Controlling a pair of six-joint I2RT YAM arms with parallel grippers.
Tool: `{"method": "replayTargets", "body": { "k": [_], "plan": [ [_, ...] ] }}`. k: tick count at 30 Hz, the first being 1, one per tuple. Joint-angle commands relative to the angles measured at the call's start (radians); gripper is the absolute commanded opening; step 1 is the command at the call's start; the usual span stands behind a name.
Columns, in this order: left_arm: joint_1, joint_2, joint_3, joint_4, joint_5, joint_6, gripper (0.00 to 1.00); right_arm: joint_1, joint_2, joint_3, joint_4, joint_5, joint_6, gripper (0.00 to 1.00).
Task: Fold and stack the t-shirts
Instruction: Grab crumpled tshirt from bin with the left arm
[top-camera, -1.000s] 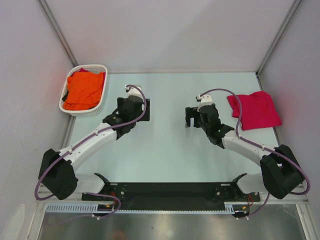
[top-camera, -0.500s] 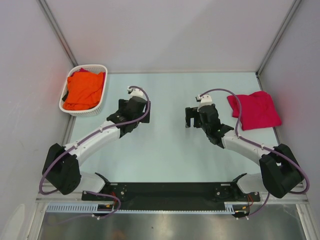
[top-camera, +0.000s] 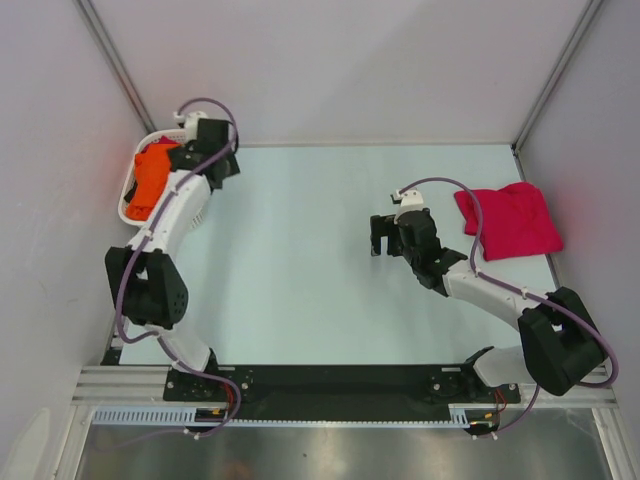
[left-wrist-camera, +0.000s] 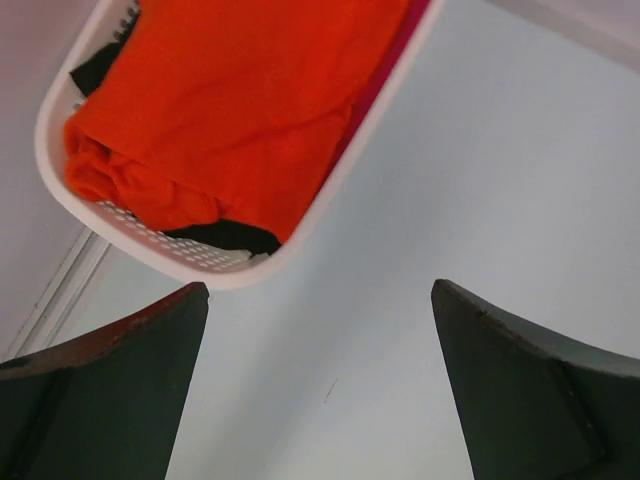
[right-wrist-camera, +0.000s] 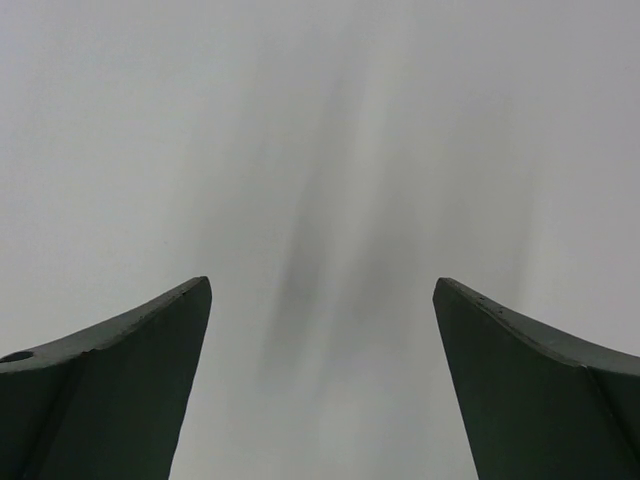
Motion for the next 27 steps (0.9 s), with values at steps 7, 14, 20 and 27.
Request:
{"method": "replayTargets", "body": {
  "k": [7, 14, 20, 27],
  "plan": [
    [0.219, 0.294, 0.544, -0.302, 0.075, -0.1, 1.0, -0.006, 0.016, 0.033, 0.007, -0.021, 0.005, 1.0],
    [0.308, 0.405, 0.569, -0.342, 0.162, -0.146, 1.0, -0.007, 0.018, 0.036, 0.0, -0.03, 0.003, 1.0],
    [0.345, 0.465, 0.542, -0.354, 0.179, -0.136, 1.0, -0.009, 0.021, 0.039, -0.004, -0.033, 0.003, 1.0],
    [0.367, 0.575, 0.56, -0.368, 0.233, -0.101, 0.96, -0.009, 0.01, 0.041, -0.009, -0.032, 0.0, 1.0]
  ]
}}
